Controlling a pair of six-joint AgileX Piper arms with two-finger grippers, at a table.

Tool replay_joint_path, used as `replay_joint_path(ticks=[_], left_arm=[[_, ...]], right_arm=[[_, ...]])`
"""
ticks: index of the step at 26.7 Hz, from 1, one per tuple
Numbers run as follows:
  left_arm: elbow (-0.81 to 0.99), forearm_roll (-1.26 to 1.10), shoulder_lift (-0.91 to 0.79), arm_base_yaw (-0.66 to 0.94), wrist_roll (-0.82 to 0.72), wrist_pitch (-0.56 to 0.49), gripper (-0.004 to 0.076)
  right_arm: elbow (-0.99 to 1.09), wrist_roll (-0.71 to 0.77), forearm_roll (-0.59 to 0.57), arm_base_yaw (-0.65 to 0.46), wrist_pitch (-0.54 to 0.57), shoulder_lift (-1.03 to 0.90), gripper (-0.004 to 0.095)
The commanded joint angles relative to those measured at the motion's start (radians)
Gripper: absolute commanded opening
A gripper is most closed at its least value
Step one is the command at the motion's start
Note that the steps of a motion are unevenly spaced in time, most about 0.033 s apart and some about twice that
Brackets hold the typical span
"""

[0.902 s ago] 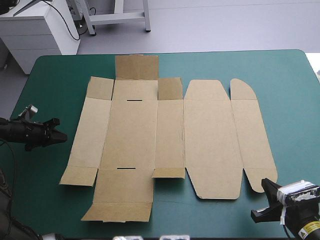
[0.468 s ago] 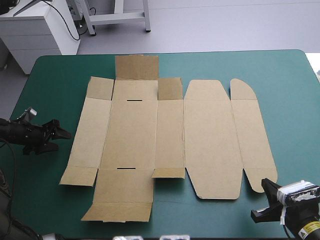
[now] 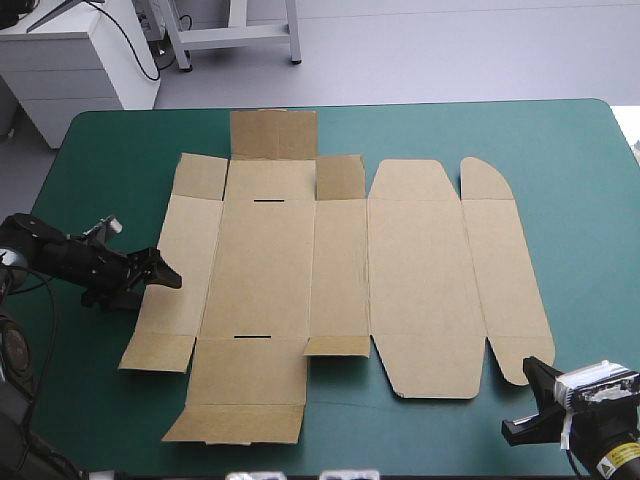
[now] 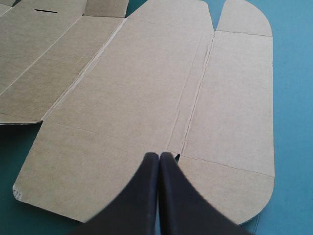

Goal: Fold the box

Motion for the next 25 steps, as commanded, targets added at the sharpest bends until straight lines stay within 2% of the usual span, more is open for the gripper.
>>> replay_joint_path(ticks=[1,10,17,21,25], left_arm=[[-0.012,-0.047,-0.037,-0.059,-0.012,0.1,0.0605],[0.01,-0.092,-0.016,-0.129,-0.037,0.1,0.0593],[0.009,-0.279,-0.016,-0.129,-0.01,0.1,0.0532],[0.021,-0.279,-0.016,-0.129,-0.005,0.1,0.0493],[0.105,-0.279,-0.016,-0.129,0.049,0.1,0.0456]], right_arm=[[-0.025,-0.005,0.003,-0.003,-0.068,0.014,-0.002],[-0.025,-0.008,0.003,-0.003,-0.068,0.014,-0.002],[-0.025,-0.008,0.003,-0.003,-0.068,0.014,-0.002],[-0.025,-0.008,0.003,-0.003,-0.068,0.014,-0.002],[-0.025,-0.008,0.003,-0.003,-0.068,0.014,-0.002]])
